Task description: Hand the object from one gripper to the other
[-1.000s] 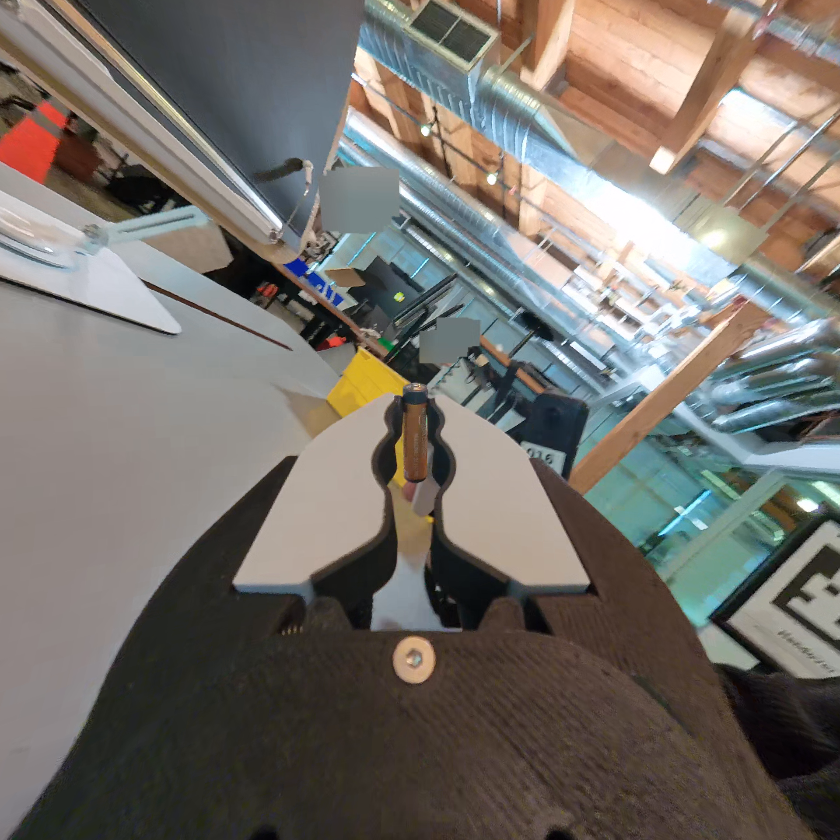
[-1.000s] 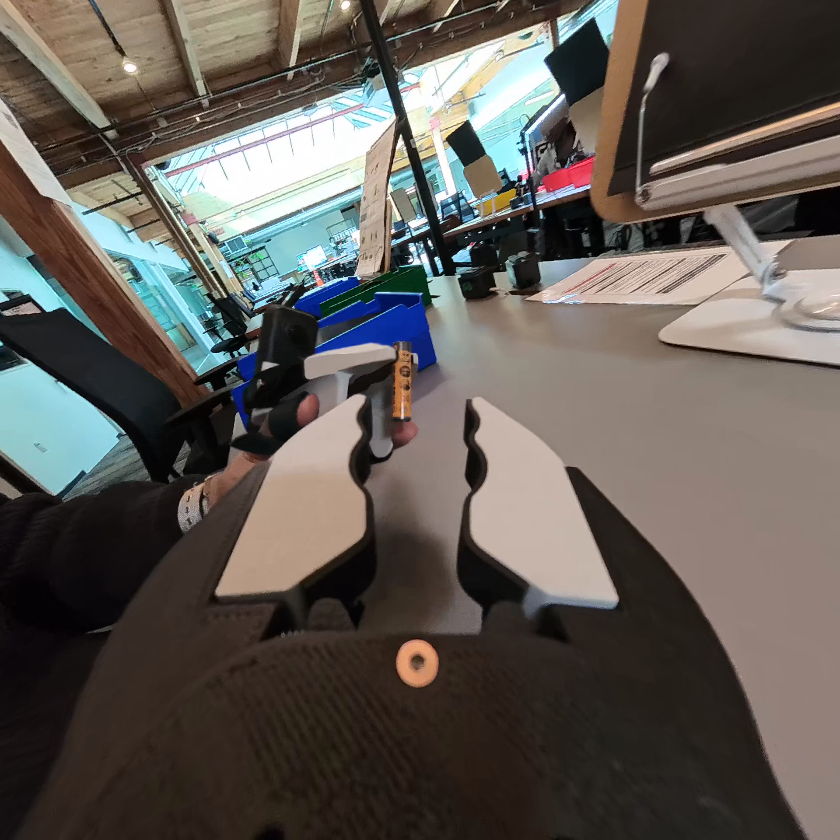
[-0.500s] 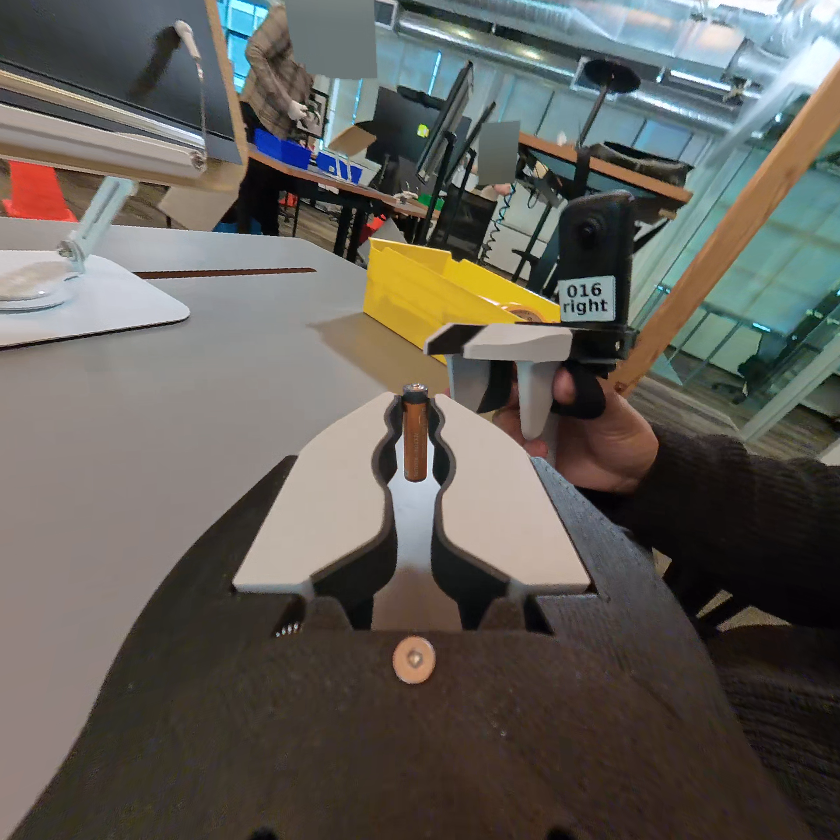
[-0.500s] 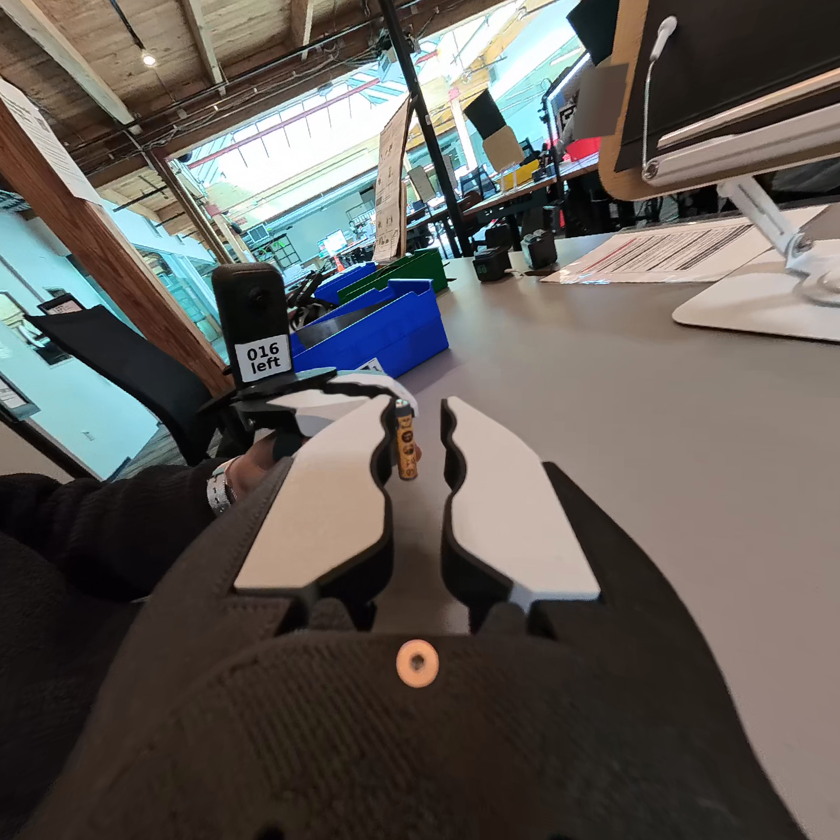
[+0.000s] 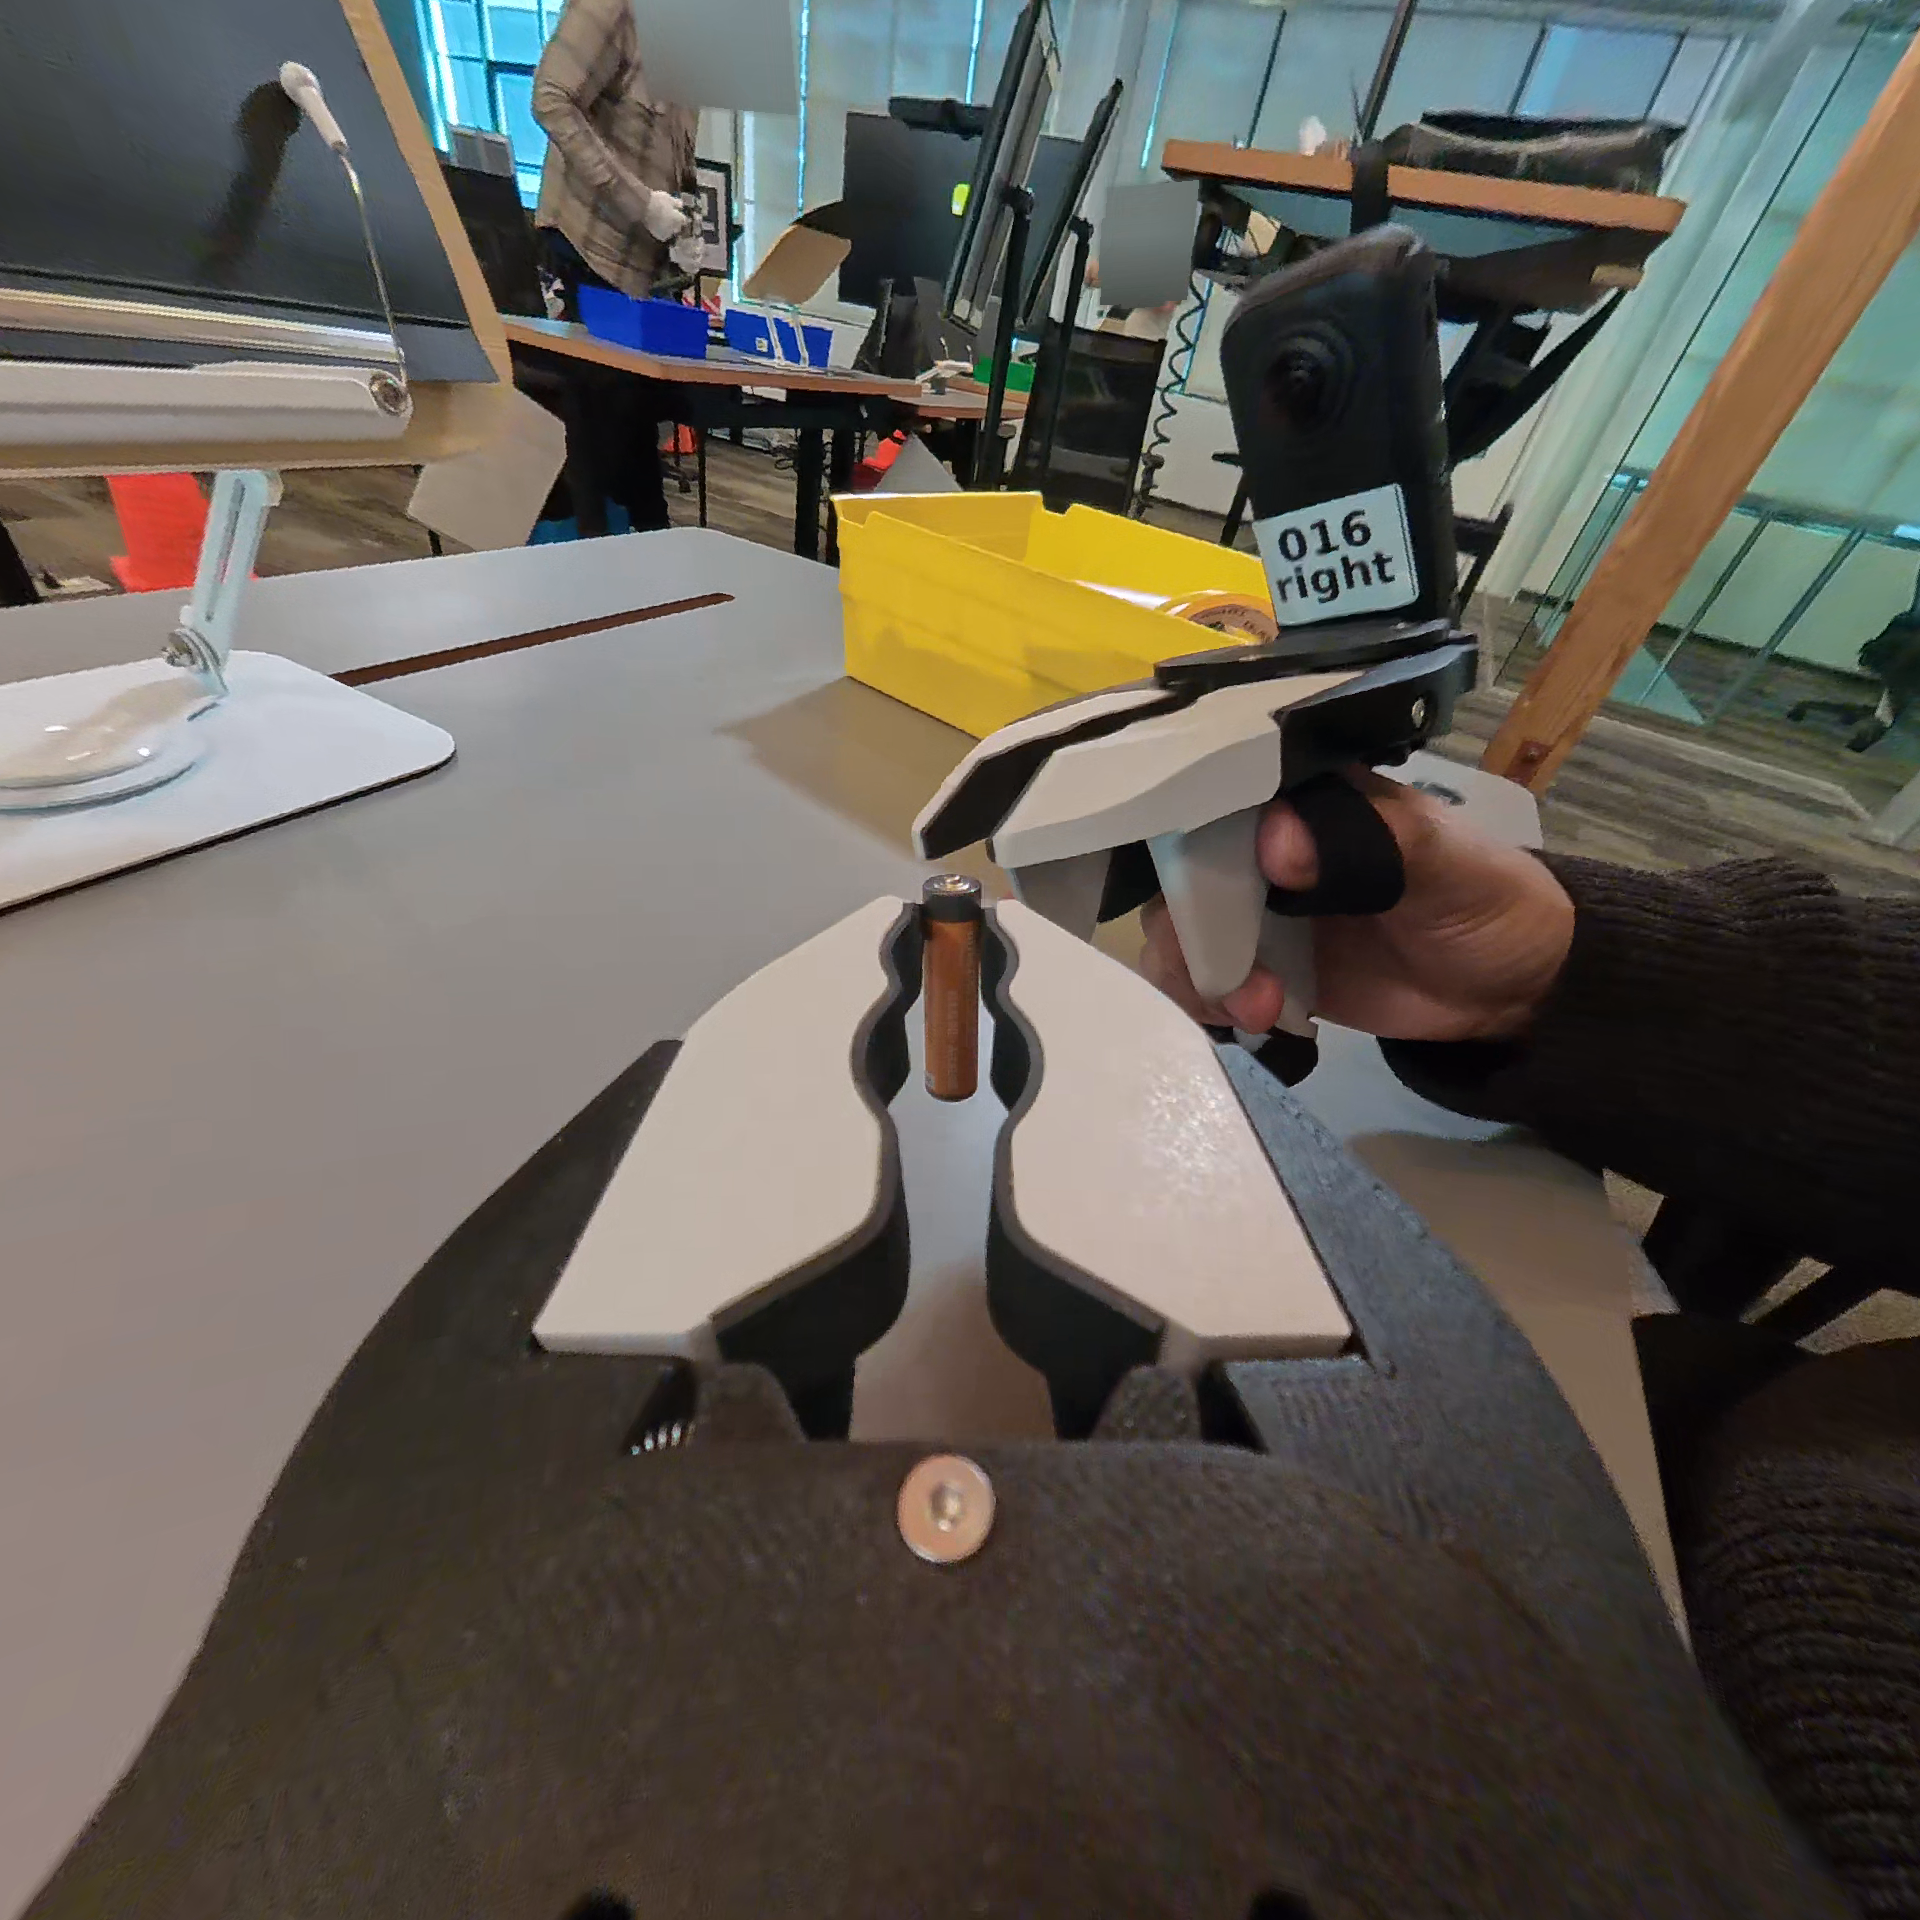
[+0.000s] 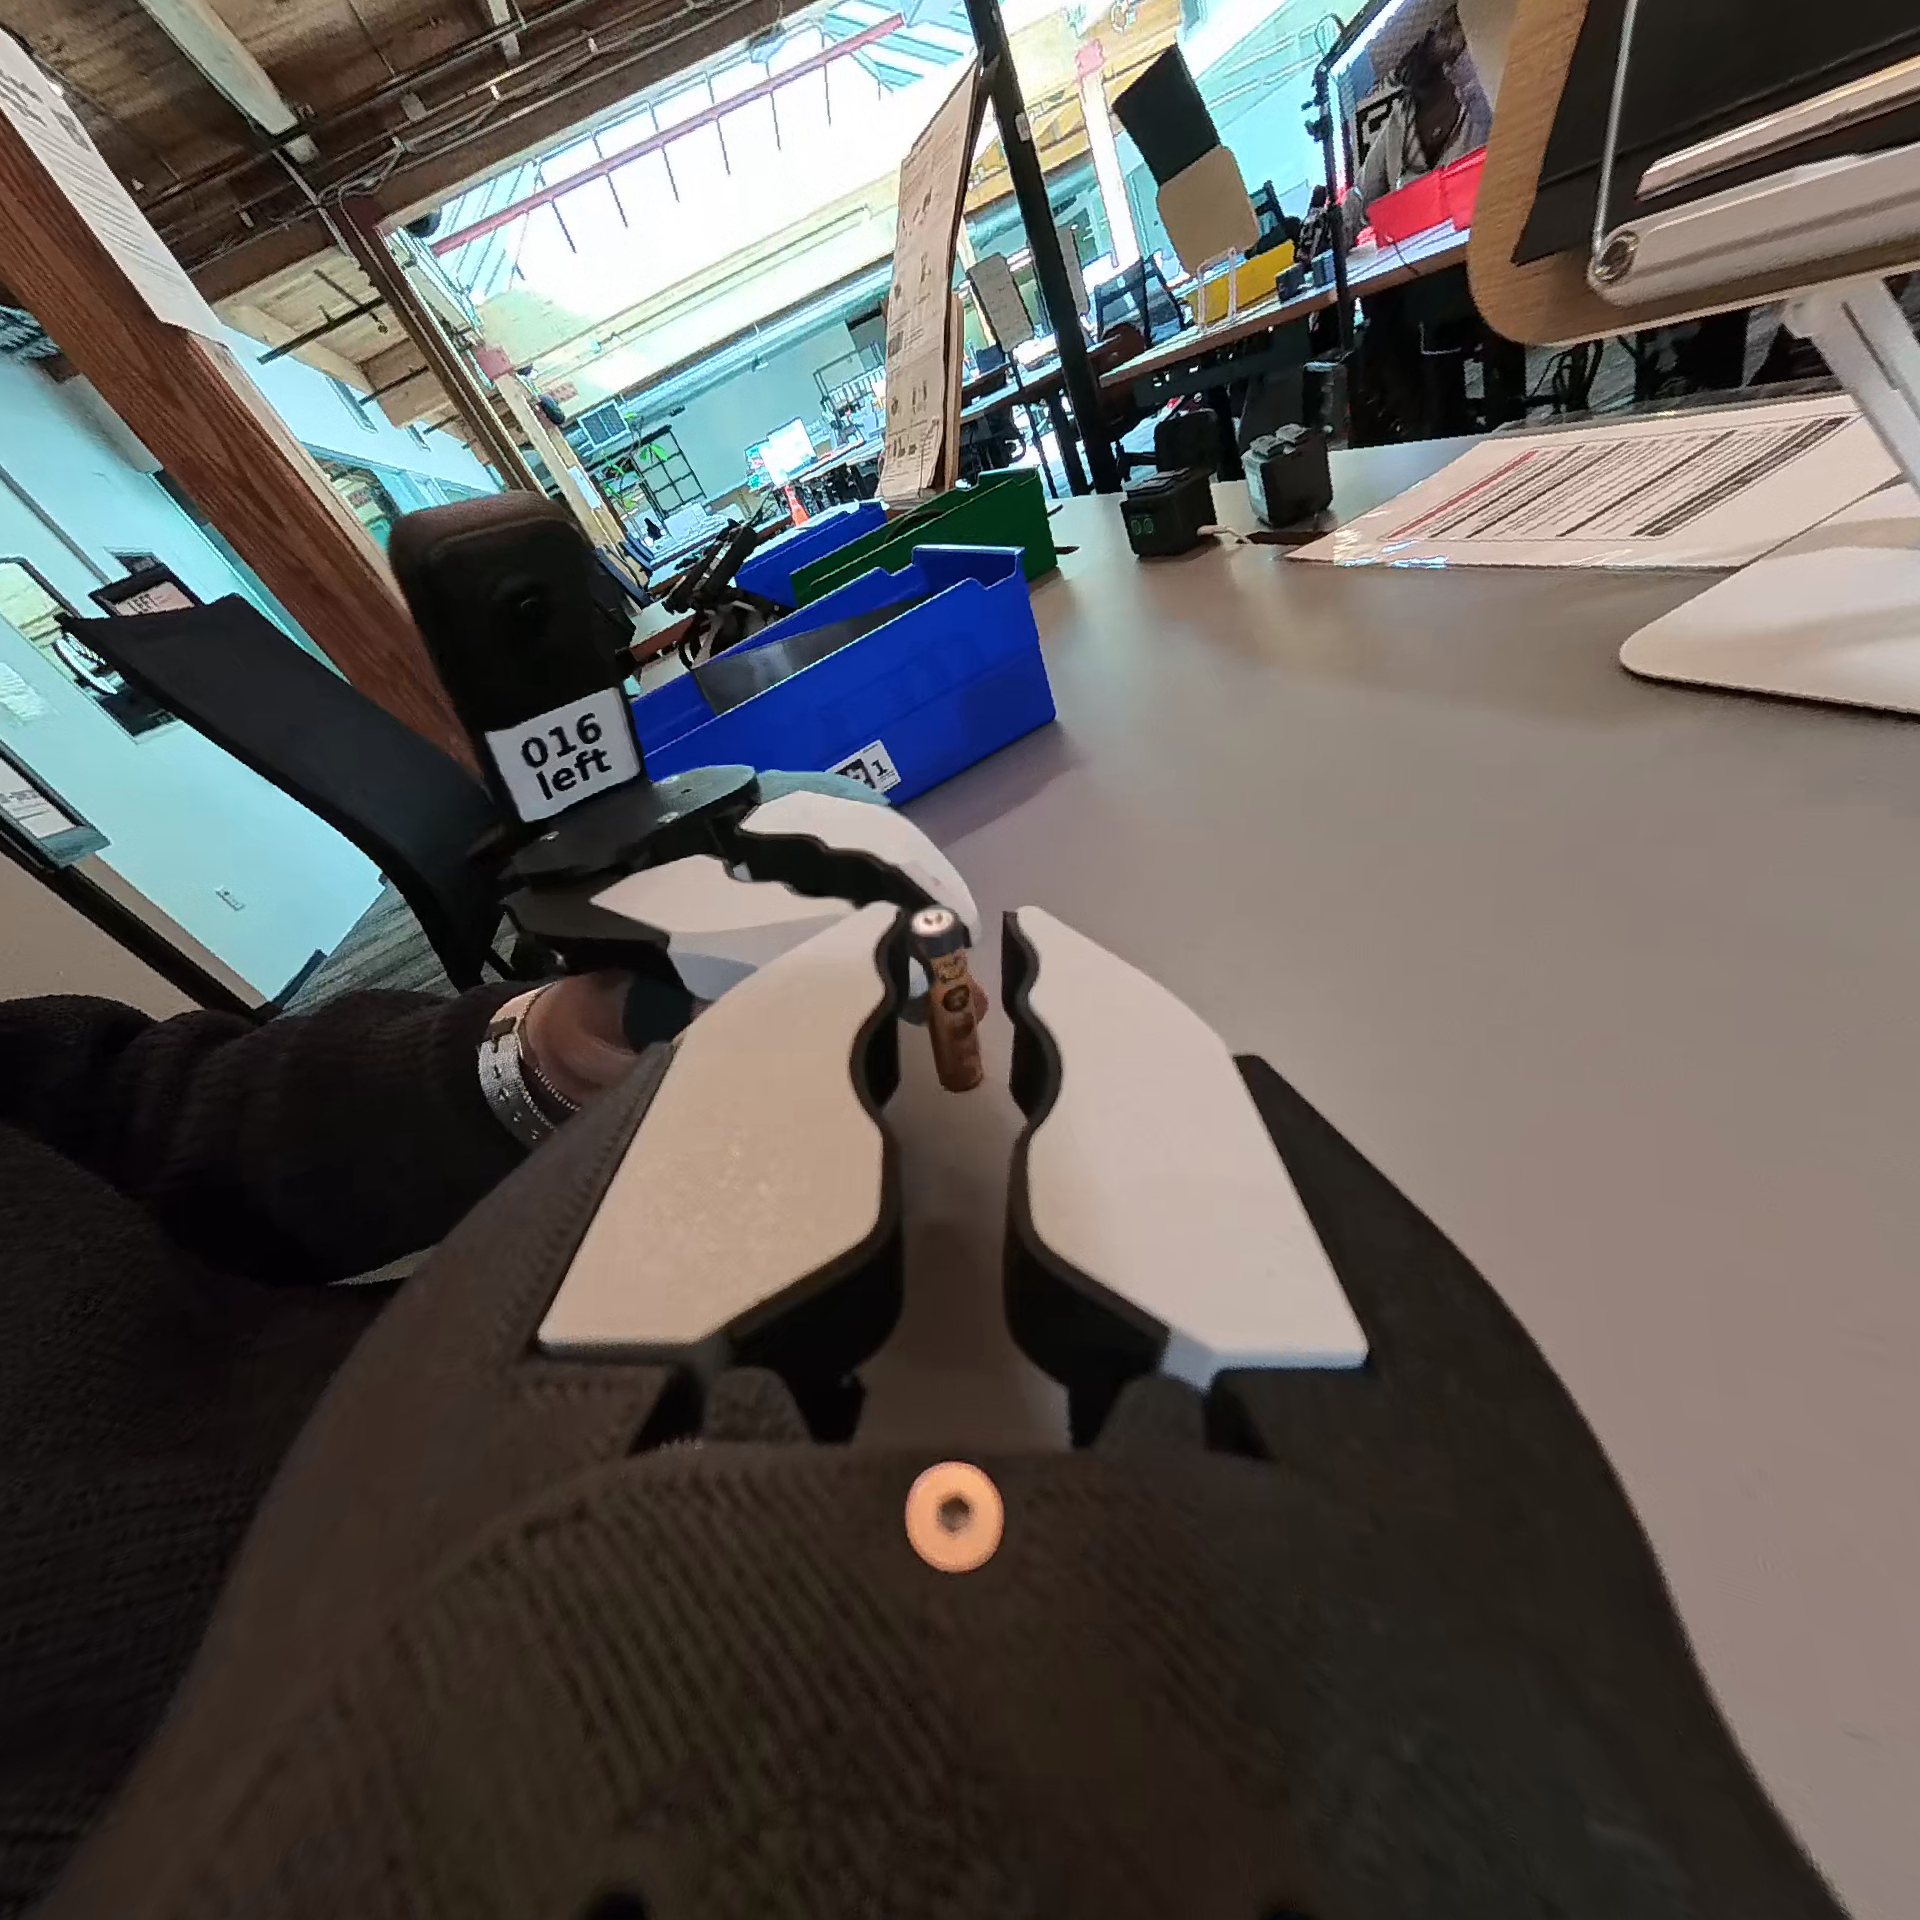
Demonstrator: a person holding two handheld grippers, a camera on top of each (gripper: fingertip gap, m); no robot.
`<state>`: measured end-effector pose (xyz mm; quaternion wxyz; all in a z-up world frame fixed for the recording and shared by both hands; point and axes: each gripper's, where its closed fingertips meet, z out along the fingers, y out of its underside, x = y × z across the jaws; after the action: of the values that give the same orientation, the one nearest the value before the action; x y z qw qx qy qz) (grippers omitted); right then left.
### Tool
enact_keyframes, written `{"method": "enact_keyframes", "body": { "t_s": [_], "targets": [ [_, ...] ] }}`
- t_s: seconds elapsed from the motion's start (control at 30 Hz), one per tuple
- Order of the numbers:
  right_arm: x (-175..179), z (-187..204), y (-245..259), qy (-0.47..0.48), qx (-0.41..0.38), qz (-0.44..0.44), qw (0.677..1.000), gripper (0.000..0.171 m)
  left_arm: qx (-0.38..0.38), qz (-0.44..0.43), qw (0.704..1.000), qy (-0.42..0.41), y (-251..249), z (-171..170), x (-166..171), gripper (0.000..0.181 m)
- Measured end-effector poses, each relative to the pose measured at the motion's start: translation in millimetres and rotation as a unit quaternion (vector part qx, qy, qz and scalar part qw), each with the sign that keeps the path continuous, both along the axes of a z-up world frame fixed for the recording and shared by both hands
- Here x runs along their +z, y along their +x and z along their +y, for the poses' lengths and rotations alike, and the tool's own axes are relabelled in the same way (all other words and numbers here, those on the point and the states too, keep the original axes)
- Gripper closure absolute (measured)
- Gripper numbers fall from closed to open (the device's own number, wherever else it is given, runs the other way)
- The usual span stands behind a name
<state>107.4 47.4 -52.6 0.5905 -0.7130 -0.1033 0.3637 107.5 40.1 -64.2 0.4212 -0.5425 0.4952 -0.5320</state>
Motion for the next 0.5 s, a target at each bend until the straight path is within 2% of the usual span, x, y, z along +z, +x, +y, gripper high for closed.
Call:
{"method": "enact_keyframes", "body": {
  "t_s": [0.1,0.17,0.23,0.33,0.4,0.5],
  "targets": [
    [3.6,-0.8,1.6,0.012,0.0,0.002,1.0,0.152,-0.006,-0.023,0.998,-0.056,-2.9,4.9,6.3,0.171],
    [16.2,-5.6,-4.5,0.072,0.017,-0.019,0.997,0.138,-0.025,-0.038,0.991,-0.125,-5.7,7.7,10.1,0.172],
    [25.7,-13.5,-13.7,0.16,0.03,-0.1,0.982,0.126,-0.068,-0.051,0.97,-0.228,-9.3,7.9,13.3,0.172],
    [16.5,-18.9,-23.0,0.225,0.03,-0.239,0.944,0.121,-0.12,-0.071,0.925,-0.354,-15.0,11.5,16.1,0.172],
    [5.9,-17.2,-25.6,0.226,0.029,-0.288,0.93,0.118,-0.14,-0.055,0.912,-0.382,-15.3,9.3,11.7,0.172],
    [-1.1,-16.7,-31.8,0.223,0.043,-0.302,0.926,0.11,-0.17,-0.015,0.913,-0.371,-13.6,-5.4,4.7,0.172]
  ]
}}
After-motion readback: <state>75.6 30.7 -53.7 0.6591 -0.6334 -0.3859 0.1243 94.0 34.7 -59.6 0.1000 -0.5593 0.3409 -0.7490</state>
